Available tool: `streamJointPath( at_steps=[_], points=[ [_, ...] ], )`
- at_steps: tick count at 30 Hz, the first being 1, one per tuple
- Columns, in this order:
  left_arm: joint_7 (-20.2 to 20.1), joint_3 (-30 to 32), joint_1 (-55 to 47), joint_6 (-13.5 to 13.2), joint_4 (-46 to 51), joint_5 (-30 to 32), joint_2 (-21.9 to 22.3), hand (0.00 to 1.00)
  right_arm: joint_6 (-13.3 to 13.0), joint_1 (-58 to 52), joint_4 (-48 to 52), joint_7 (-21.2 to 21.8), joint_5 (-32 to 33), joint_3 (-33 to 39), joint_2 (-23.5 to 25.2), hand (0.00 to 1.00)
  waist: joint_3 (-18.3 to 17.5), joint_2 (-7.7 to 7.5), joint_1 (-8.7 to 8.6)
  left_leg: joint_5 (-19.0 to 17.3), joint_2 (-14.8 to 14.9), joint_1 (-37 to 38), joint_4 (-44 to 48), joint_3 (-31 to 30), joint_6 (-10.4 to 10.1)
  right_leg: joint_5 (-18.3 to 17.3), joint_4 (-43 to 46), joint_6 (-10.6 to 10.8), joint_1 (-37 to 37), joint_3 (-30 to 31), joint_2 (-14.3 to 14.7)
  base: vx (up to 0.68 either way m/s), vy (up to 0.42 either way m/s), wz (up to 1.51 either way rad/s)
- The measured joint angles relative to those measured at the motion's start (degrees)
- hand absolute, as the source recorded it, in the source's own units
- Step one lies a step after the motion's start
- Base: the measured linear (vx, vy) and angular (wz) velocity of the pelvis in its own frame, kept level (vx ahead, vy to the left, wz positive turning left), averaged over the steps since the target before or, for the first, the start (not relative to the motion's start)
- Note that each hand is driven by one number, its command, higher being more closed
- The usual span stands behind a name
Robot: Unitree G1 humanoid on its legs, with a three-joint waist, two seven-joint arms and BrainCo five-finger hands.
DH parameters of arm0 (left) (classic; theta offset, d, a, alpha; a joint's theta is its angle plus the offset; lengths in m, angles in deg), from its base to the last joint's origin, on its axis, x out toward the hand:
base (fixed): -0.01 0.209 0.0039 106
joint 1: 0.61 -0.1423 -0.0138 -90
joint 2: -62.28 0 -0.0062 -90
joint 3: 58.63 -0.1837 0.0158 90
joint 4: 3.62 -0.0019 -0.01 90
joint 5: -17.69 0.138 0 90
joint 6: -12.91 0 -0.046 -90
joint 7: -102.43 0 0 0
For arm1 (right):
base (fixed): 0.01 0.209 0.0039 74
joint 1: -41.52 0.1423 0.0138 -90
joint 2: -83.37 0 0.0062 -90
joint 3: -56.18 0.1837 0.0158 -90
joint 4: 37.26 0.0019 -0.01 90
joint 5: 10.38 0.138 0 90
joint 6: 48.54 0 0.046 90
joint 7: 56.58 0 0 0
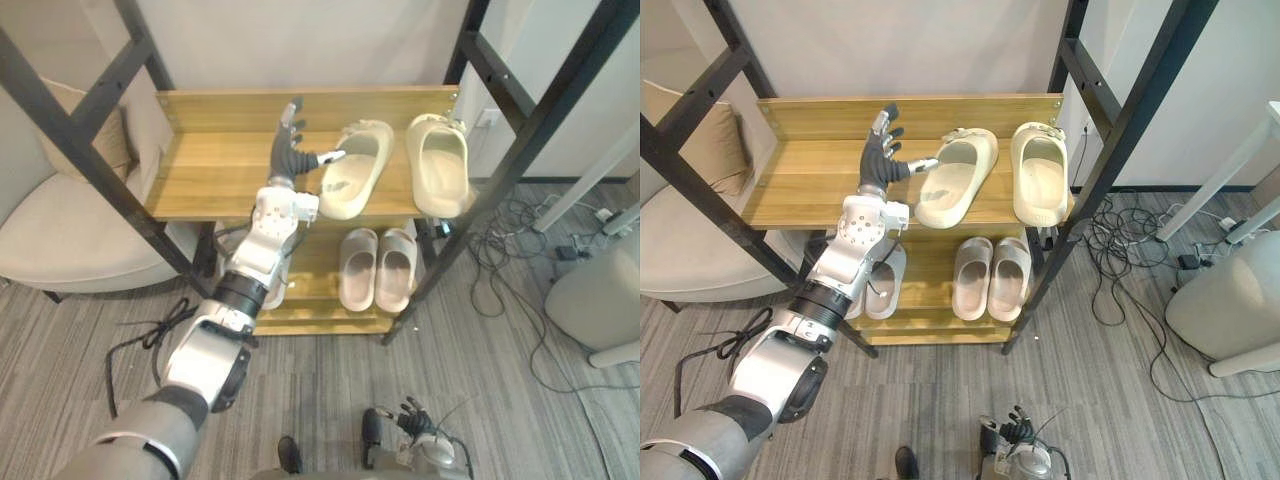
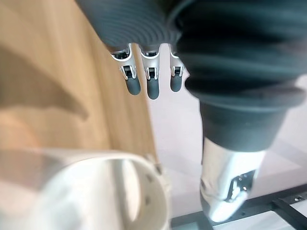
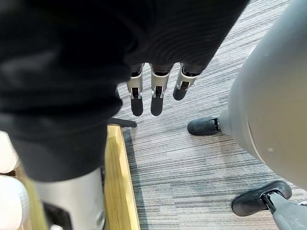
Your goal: Organize the slippers on the shoe rack
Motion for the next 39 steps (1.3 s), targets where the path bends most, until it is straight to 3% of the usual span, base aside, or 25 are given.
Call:
streamJointPath(
  at_steps=[9,19,30,39],
  points=[
    [-1.17,-2.72,-2.82,-2.22,-1.82,-1.28,0.46,0.00,0.02,0.86,-0.58,-0.39,-0.16,0.44,-0.55,0.00,0.01,0.00,0.09,-0.01,-0.11,-0.03,-0.21,-0.54,-0.02,-0.30,-0.08,0.19,0.21,-0.97,0.04,0.00,0.007,0.02],
    [-1.65,-7.77,-3.06,-3.86,-1.92,-3.26,4.89,0.00,0.50,2.83,-2.03,-0.41,-0.40,2.17,-0.28,0.00,0.08,-0.10,0.08,-0.35,-0.22,0.67,-0.29,-1.46,-0.22,-0.94,-0.41,0.70,1.32,-1.45,-0.08,0.00,0.011,0.03],
    [-2.27,-14.10,-1.60,-3.55,-1.64,-6.92,9.23,0.00,0.97,3.77,-1.90,-0.46,-0.39,2.52,-0.26,0.00,0.49,-0.76,0.08,-0.39,-0.23,0.58,-0.01,-1.41,-0.14,-0.89,-0.08,0.78,1.28,-0.82,-0.44,0.00,0.005,0.01],
    [-0.64,-14.63,-0.77,-3.29,-2.02,-9.05,10.58,0.00,1.02,2.17,-0.84,-0.73,-0.40,2.57,-0.03,0.00,0.49,-0.77,0.83,-0.55,-0.31,0.62,0.01,-0.25,0.05,-0.80,-0.07,0.91,0.99,0.03,-0.48,0.00,0.005,-0.03]
  ],
)
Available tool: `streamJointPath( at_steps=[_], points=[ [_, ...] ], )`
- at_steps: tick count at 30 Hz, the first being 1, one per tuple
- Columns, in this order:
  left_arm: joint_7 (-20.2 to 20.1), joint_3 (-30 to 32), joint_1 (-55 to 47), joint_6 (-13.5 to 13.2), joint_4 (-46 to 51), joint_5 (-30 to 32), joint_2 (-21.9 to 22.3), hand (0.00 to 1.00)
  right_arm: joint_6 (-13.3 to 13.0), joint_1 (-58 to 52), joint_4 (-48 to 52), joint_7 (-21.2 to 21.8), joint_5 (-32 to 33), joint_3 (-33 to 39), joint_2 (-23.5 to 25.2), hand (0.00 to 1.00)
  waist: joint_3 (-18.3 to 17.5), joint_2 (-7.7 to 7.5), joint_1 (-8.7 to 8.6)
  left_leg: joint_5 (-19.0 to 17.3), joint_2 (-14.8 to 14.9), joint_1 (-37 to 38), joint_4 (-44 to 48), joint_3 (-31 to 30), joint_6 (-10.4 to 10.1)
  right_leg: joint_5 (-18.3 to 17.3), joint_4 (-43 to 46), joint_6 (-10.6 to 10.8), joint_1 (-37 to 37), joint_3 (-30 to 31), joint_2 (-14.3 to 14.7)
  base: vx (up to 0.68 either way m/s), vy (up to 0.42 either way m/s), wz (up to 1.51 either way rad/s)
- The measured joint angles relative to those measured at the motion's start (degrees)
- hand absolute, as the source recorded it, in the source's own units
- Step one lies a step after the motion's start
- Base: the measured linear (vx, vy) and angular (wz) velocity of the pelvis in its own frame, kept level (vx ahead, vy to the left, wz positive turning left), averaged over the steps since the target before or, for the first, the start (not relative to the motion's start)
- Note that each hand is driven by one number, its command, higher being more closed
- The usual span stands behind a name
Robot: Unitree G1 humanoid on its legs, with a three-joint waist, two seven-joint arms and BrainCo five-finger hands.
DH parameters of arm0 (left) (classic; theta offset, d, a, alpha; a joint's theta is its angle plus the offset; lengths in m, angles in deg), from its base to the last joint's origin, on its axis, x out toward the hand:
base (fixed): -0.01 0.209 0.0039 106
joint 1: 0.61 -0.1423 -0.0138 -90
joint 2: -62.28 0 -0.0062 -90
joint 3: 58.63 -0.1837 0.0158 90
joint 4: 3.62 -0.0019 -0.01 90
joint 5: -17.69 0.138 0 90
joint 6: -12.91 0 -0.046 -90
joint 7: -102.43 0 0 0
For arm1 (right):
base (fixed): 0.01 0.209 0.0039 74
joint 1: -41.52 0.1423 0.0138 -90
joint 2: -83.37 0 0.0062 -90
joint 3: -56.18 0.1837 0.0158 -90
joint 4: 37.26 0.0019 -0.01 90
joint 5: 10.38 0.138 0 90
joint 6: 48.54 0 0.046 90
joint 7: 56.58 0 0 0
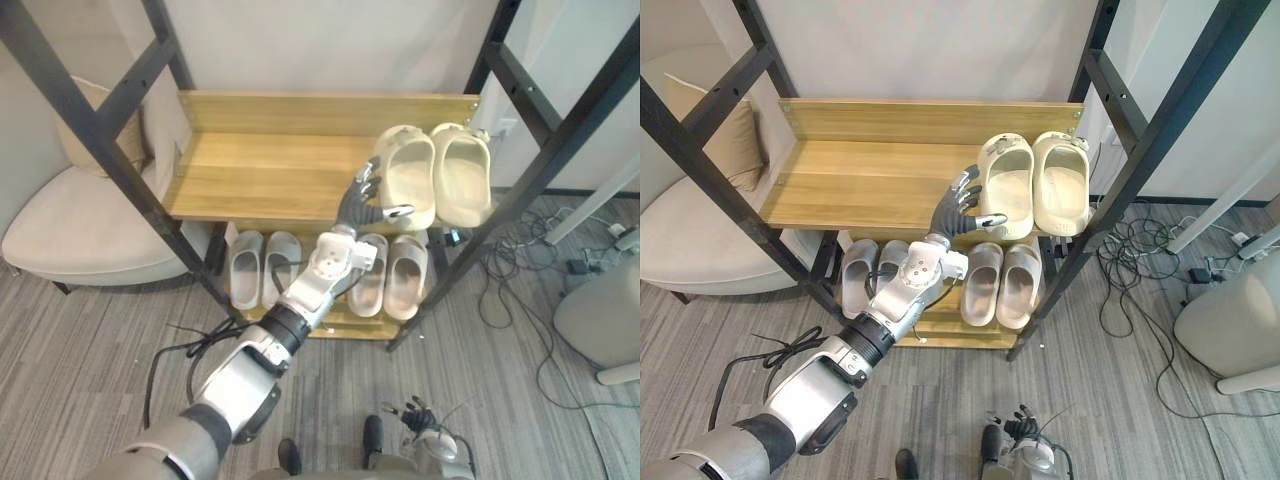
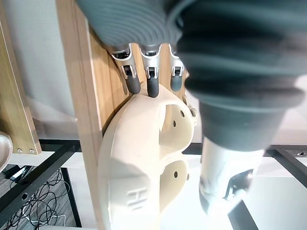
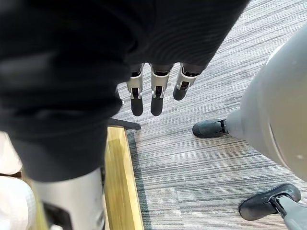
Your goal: Organize the slippers on the shoe rack
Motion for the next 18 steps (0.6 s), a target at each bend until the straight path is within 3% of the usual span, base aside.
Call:
streamJointPath(
  at_steps=[6,10,18],
  points=[
    [0.17,0.22,1.86,2.06,-0.79,0.18,-0.38,0.00,0.00,-0.06,0.12,-0.42,-0.03,0.03,0.24,0.00,0.01,-0.01,0.20,-0.16,-0.21,0.05,0.01,0.28,0.22,0.08,0.00,0.13,-0.06,0.27,-0.18,0.00,0.002,-0.01],
    [-0.83,0.92,2.79,2.58,-0.76,1.24,-3.19,0.00,-0.01,-0.22,0.02,-0.40,-0.03,-0.03,0.25,0.00,0.01,-0.01,-0.07,-0.25,-0.21,0.11,0.01,0.28,0.15,0.09,0.00,0.13,-0.18,0.56,-0.14,-0.01,0.007,-0.05],
    [-1.93,11.84,2.63,3.31,-0.71,3.61,-14.03,0.00,0.03,0.02,-0.19,-0.13,-0.06,-0.08,-0.39,0.00,0.21,0.35,-0.86,-0.19,-0.05,0.70,0.01,-0.40,0.03,0.02,-0.01,0.07,0.48,-0.63,0.21,-0.01,-0.003,0.03]
  ],
)
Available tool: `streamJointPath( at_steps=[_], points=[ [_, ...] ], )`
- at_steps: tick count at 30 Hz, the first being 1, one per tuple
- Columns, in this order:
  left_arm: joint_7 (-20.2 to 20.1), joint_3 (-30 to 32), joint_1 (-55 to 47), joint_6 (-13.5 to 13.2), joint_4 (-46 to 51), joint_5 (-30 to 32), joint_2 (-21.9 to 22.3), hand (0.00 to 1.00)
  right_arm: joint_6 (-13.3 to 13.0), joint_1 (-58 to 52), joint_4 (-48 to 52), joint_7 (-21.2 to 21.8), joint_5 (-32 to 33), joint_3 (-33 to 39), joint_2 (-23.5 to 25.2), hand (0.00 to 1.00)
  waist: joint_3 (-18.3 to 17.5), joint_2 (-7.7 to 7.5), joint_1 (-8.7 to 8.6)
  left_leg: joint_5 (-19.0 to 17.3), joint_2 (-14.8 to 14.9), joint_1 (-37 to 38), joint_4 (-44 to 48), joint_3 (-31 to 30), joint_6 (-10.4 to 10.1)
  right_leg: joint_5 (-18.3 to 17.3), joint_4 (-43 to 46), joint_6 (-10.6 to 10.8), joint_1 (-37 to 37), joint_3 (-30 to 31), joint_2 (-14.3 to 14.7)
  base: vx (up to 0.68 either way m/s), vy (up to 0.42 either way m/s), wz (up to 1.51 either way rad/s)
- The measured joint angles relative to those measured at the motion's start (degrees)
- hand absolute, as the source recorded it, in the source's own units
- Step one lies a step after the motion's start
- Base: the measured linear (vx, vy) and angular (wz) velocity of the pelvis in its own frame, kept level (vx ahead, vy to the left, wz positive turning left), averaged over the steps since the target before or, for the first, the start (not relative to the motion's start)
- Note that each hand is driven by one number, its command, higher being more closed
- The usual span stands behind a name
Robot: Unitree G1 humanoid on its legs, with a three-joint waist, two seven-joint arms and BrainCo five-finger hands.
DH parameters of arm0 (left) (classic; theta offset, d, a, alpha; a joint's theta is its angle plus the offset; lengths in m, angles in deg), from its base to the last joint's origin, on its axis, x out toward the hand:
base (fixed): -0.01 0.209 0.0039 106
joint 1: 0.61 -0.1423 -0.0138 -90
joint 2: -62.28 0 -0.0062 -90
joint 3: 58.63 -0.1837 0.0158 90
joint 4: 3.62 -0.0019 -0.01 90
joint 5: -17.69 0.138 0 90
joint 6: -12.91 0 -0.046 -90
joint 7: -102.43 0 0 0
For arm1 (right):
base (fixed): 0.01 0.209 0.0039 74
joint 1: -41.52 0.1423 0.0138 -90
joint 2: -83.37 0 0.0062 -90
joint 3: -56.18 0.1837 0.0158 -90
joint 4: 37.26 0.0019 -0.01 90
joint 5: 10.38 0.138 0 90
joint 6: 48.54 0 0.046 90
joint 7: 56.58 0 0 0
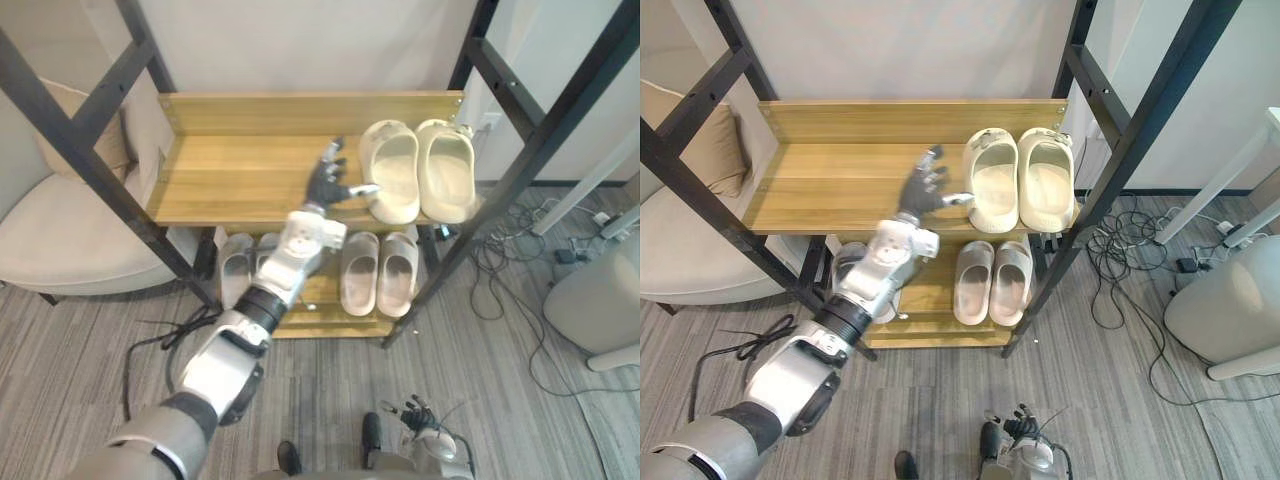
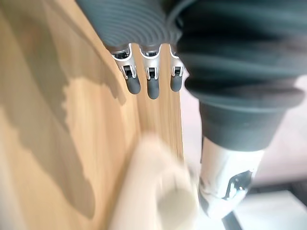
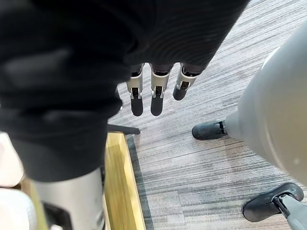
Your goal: Organize the slippers on the shoe rack
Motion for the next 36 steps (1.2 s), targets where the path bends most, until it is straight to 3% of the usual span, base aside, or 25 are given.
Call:
streamJointPath(
  at_steps=[3,4,5,10,12,18,24,29,32,36],
  points=[
    [0.08,2.98,-3.27,-0.04,3.81,-0.16,-4.32,0.00,-0.01,0.12,-0.11,0.59,0.00,-0.35,-0.58,0.00,0.08,0.14,0.45,0.19,-0.12,0.17,0.00,-1.56,0.07,-0.26,0.00,-0.04,0.87,-1.40,-0.10,-0.01,0.001,0.30],
    [0.24,3.02,-9.06,-0.11,12.64,-1.02,-5.81,0.00,-0.07,0.11,-0.52,0.96,0.01,-2.22,-0.68,0.00,0.09,0.15,0.91,0.42,-0.22,0.20,0.00,-3.61,0.20,-0.74,0.00,0.12,1.98,-2.82,-0.58,-0.01,0.014,0.55],
    [-0.03,2.32,-12.41,-1.04,19.14,-2.55,-5.59,0.00,-0.01,0.12,-1.47,1.11,0.01,-2.92,-0.71,0.00,0.09,0.15,1.43,0.47,-0.27,0.07,0.00,-4.12,0.25,-0.89,0.00,0.19,2.24,-3.46,-0.71,-0.01,0.013,0.52],
    [-1.70,-0.20,-19.61,-3.32,32.66,-7.08,-5.17,0.00,0.13,1.06,-2.82,1.45,0.01,-5.02,-0.26,0.00,0.07,0.15,2.13,0.50,-0.49,-0.18,0.00,-5.07,0.32,-0.96,0.01,0.25,2.36,-3.86,-1.06,-0.01,0.006,0.09],
    [-5.41,-2.79,-25.99,-4.48,41.16,-9.92,-3.32,0.00,0.28,1.45,-3.41,1.46,-0.04,-5.03,-0.46,0.00,-0.03,0.19,2.31,0.51,-0.61,-0.21,0.00,-5.49,0.34,-1.00,0.02,0.32,2.57,-4.10,-1.19,-0.02,0.005,0.07],
    [-12.05,-6.18,-41.10,-4.49,45.81,-10.43,-0.70,0.00,0.60,1.87,-5.15,1.53,-0.27,-6.30,-1.50,0.00,-0.77,0.46,3.12,0.51,-0.65,1.44,0.01,-7.42,0.39,-1.90,0.02,0.39,5.30,-6.10,-1.09,-0.03,-0.009,0.17],
    [-14.92,-5.94,-52.64,-3.00,33.29,-8.74,-0.96,0.00,0.54,1.95,-4.92,2.16,-2.31,-7.25,-2.39,0.00,-2.22,0.37,4.36,0.52,-0.54,2.20,-0.01,-8.63,0.36,-2.37,0.00,0.46,6.56,-7.38,-1.08,-0.03,-0.017,0.13],
    [-14.92,-5.03,-54.65,-1.73,14.17,0.52,-0.13,0.00,0.51,1.77,-4.96,2.34,-2.35,-9.29,-2.92,0.00,-2.62,-0.44,4.07,0.64,-0.70,2.20,-0.01,-9.00,0.36,-2.90,-0.01,1.02,6.63,-7.79,-1.23,-0.03,-0.011,0.02],
    [-14.57,-1.61,-54.43,-1.27,1.54,8.52,1.61,0.00,0.14,0.93,-4.96,2.32,-2.54,-9.57,-3.34,0.00,-2.42,-1.46,2.60,0.82,-0.94,2.89,0.01,-10.64,0.56,-2.99,-0.02,1.11,8.19,-9.39,-1.52,0.00,-0.008,0.25],
    [-13.40,1.07,-54.42,-0.99,-8.30,14.69,2.03,0.00,-0.85,-1.32,-4.93,2.32,-4.61,-9.49,-4.15,0.00,-2.65,-2.11,1.85,0.79,-1.11,3.61,0.02,-10.49,0.56,-3.06,-0.01,1.22,8.81,-9.38,-1.66,0.00,0.001,0.02]
  ],
)
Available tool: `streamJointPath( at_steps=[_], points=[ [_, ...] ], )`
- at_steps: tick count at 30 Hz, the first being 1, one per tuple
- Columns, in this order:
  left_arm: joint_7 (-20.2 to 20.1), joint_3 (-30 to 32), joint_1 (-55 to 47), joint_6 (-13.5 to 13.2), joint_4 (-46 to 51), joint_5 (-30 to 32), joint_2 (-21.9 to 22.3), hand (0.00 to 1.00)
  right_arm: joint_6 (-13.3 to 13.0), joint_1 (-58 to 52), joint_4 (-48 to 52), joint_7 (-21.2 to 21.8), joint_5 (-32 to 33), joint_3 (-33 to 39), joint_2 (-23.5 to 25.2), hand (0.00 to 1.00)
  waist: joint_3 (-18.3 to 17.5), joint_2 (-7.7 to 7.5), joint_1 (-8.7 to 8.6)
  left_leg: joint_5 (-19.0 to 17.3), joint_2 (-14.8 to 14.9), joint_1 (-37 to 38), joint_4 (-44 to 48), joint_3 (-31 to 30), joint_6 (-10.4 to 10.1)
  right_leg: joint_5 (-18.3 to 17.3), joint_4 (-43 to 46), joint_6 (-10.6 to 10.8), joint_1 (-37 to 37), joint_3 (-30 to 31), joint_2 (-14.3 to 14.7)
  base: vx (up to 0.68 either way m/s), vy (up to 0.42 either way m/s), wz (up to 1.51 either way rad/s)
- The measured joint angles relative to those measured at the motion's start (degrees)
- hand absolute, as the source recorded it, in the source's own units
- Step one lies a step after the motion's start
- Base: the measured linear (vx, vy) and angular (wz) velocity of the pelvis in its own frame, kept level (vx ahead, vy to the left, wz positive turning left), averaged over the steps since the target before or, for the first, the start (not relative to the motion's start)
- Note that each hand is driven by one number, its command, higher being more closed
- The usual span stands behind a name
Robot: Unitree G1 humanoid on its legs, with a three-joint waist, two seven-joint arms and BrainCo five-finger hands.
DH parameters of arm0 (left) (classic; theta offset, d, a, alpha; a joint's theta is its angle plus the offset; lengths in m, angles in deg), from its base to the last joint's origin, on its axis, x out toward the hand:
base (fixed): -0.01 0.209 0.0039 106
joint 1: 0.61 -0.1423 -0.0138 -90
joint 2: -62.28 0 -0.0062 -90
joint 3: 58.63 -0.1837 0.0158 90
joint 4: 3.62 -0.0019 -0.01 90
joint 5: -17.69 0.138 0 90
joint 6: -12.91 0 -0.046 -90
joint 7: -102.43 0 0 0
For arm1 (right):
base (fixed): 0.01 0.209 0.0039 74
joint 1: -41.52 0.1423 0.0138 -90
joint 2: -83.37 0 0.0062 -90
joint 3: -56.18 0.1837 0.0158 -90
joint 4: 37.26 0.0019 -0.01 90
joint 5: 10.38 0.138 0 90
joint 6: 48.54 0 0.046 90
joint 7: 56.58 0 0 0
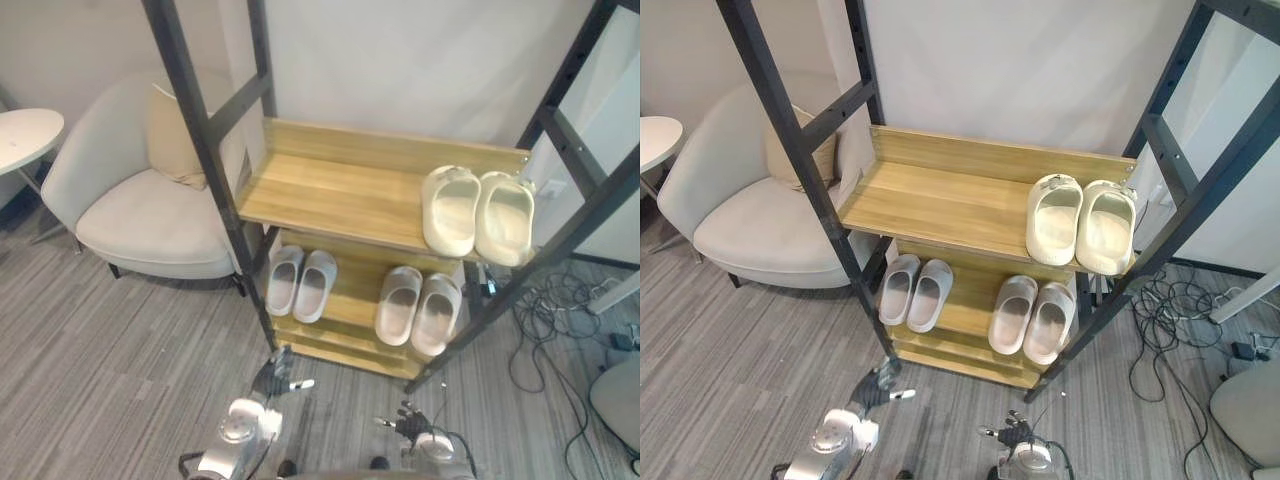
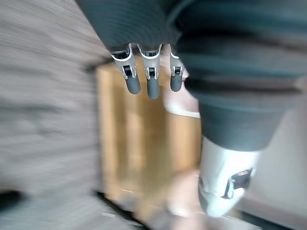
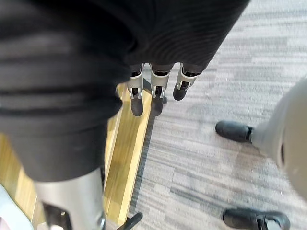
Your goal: Organize the slippers on the shoe rack
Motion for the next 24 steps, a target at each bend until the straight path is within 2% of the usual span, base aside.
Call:
streamJointPath(
  at_steps=[5,12,13,14,15,16,18,19,20,21,22,23,24],
  points=[
    [2.96,5.51,0.04,0.56,-8.67,3.97,0.73,0.00,-1.03,-2.83,0.09,0.51,0.13,0.99,-1.45,0.00,0.53,0.26,-0.67,-0.51,0.12,2.05,0.01,0.74,-0.33,-0.50,0.00,0.13,1.53,0.51,0.07,-0.02,-0.004,-0.08],
    [3.83,6.23,0.03,1.11,-9.61,5.03,2.13,0.00,-1.86,-3.16,0.17,0.86,-1.27,2.58,-2.71,0.00,0.90,0.69,-0.92,-1.29,0.33,2.19,0.20,1.87,-0.72,-1.27,0.88,0.09,1.05,1.25,0.08,-0.04,-0.008,-0.08],
    [3.92,6.43,0.05,1.10,-9.61,5.03,2.50,0.00,-1.94,-2.87,0.22,0.95,-1.56,2.78,-2.72,0.00,1.12,0.63,-0.91,-2.08,0.42,1.62,1.28,1.96,-0.34,-3.69,5.72,0.13,-1.34,1.78,-0.67,-0.03,0.007,-0.03],
    [3.87,6.36,0.07,1.09,-9.62,5.04,2.68,0.00,-2.02,-1.80,0.26,0.95,-1.74,2.80,-2.68,0.00,2.52,0.47,-0.94,-2.82,-0.10,1.56,2.38,1.87,0.00,-7.69,13.53,0.44,-4.00,2.14,-2.45,-0.05,0.010,0.06],
    [3.77,6.32,0.19,1.07,-9.54,5.18,2.55,0.00,-2.11,-1.57,0.31,0.95,-1.83,2.79,-2.56,0.00,2.98,-0.14,-1.15,-3.26,-0.80,1.54,2.83,1.59,0.24,-10.00,17.72,1.01,-5.44,2.20,-3.78,-0.04,0.007,0.32],
    [3.79,6.26,0.48,1.11,-9.56,5.29,2.39,0.00,-2.10,-1.42,0.29,0.96,-2.21,2.79,-2.39,0.00,3.35,-0.59,-1.34,-3.60,-2.09,1.54,3.30,0.06,0.53,-13.08,23.14,1.78,-6.93,2.17,-5.85,0.00,-0.022,0.53],
    [3.84,5.96,0.74,1.11,-9.52,5.29,2.42,0.00,-2.09,-1.38,0.28,0.98,-2.26,2.74,-2.26,0.00,3.58,-1.04,-1.47,-3.72,-2.98,1.53,3.53,-1.72,0.70,-14.41,26.89,2.10,-7.46,2.92,-7.17,0.04,-0.034,0.63],
    [3.90,5.80,1.50,1.17,-9.53,5.30,2.46,0.00,-2.09,-0.89,0.31,1.04,-2.25,2.76,-2.27,0.00,4.32,-1.43,-1.50,-3.98,-3.16,1.43,4.36,-4.18,0.75,-14.76,29.83,2.02,-7.42,6.10,-7.18,0.05,-0.042,1.18],
    [3.89,5.76,2.16,1.17,-9.50,5.34,2.47,0.00,-2.24,-0.76,0.46,1.04,-2.17,2.87,-2.30,0.00,4.83,-0.68,-2.13,-3.85,-3.09,0.31,5.33,-8.01,0.58,-14.61,32.28,1.45,-7.55,9.66,-6.38,0.06,-0.054,1.33],
    [3.90,5.74,2.31,1.17,-9.45,5.37,2.47,0.00,-2.25,-0.76,0.44,1.04,-2.18,2.86,-2.38,0.00,4.86,-0.64,-2.40,-3.74,-3.05,0.04,5.36,-9.11,0.44,-14.59,32.86,1.19,-7.56,10.50,-6.08,0.04,-0.064,1.62],
    [3.92,5.56,2.62,1.06,-8.99,5.47,2.41,0.00,-2.24,-1.01,0.39,1.03,-2.18,2.85,-2.47,0.00,4.91,-0.48,-3.00,-2.87,-2.88,-1.14,5.45,-13.60,-0.12,-14.94,34.62,-0.67,-7.78,13.17,-4.90,0.04,-0.072,1.43],
    [3.93,5.37,2.98,1.05,-8.94,5.47,2.51,0.00,-2.30,-0.85,0.44,1.00,-2.14,2.88,-2.41,0.00,4.79,-0.37,-3.26,-1.79,-2.62,-2.29,5.71,-16.49,-0.37,-16.77,33.43,-1.87,-8.26,15.16,-3.52,0.06,-0.174,2.34],
    [3.99,5.37,4.51,0.98,-9.18,5.49,2.10,0.00,-2.45,-0.73,0.47,0.88,-2.17,2.89,-2.24,0.00,4.67,-0.97,-3.47,0.11,-3.62,-5.90,5.99,-21.96,-1.75,-17.68,24.24,-1.64,-5.52,18.06,-1.32,0.04,-0.173,2.08]
  ],
)
